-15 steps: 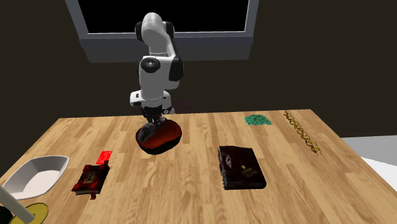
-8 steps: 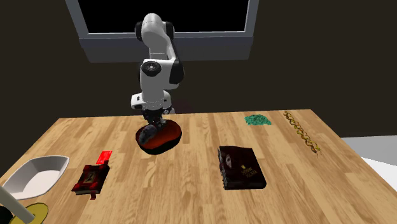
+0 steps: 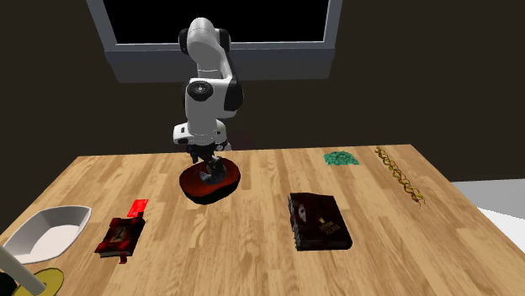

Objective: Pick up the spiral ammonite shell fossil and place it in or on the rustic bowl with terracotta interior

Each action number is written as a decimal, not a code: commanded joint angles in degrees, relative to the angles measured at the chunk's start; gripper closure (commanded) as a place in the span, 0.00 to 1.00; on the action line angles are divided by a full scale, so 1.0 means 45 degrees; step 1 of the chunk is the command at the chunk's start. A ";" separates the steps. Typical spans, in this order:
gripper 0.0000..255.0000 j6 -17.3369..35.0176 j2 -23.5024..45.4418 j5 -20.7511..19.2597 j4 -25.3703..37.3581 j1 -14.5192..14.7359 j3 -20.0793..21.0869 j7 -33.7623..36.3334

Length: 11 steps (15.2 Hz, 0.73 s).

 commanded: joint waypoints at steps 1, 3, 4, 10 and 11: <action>0.00 -0.0427 0.0014 0.0014 0.0439 0.0015 0.0020 -0.0005; 0.00 -0.1279 0.0097 0.0028 0.1367 0.0043 0.0064 -0.0004; 0.00 -0.1615 0.0149 0.0028 0.1752 0.0054 0.0083 0.0000; 0.00 -0.1615 0.0149 0.0028 0.1752 0.0054 0.0083 0.0000; 0.00 -0.1615 0.0149 0.0028 0.1752 0.0054 0.0083 0.0000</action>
